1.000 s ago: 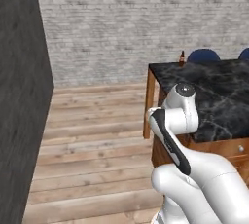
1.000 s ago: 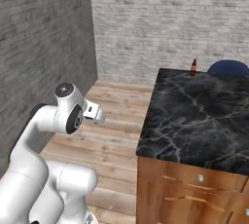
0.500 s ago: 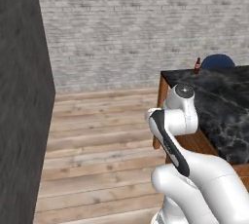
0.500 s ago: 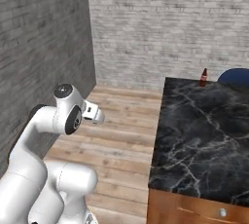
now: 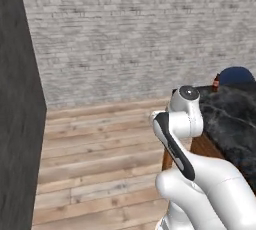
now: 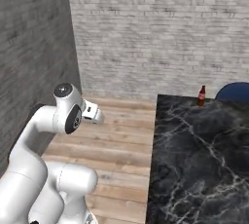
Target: Place the large bottle from the dining counter next to the other large bottle outside the sink, and place the small bottle from the dining counter next to the other small bottle inside the sink.
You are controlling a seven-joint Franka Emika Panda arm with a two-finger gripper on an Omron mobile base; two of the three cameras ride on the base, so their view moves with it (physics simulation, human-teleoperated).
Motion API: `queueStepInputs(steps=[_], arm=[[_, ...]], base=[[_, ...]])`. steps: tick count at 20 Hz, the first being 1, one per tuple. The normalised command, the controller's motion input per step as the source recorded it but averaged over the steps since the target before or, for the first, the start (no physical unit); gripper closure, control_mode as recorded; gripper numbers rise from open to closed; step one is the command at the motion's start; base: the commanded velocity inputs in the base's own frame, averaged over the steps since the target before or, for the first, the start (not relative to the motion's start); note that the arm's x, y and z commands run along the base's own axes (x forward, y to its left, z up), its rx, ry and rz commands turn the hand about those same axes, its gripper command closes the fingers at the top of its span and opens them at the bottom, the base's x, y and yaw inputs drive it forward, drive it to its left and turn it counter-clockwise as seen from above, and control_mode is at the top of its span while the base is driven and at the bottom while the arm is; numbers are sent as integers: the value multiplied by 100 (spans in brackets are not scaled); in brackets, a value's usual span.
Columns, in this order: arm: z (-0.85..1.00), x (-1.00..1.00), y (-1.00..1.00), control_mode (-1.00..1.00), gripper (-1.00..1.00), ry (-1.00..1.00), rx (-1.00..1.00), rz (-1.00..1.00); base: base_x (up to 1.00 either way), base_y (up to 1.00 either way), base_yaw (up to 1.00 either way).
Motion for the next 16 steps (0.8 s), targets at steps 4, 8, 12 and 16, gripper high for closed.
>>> queueStepInputs(steps=[4,8,12,16], arm=[[0,0,0,100,-100,0,0,0],[0,0,0,100,-100,0,0,0],[0,0,0,100,-100,0,0,0],[0,0,0,100,-100,0,0,0]], base=[[85,38,-18],[86,42,-17],[90,43,-18],[88,45,-22]])
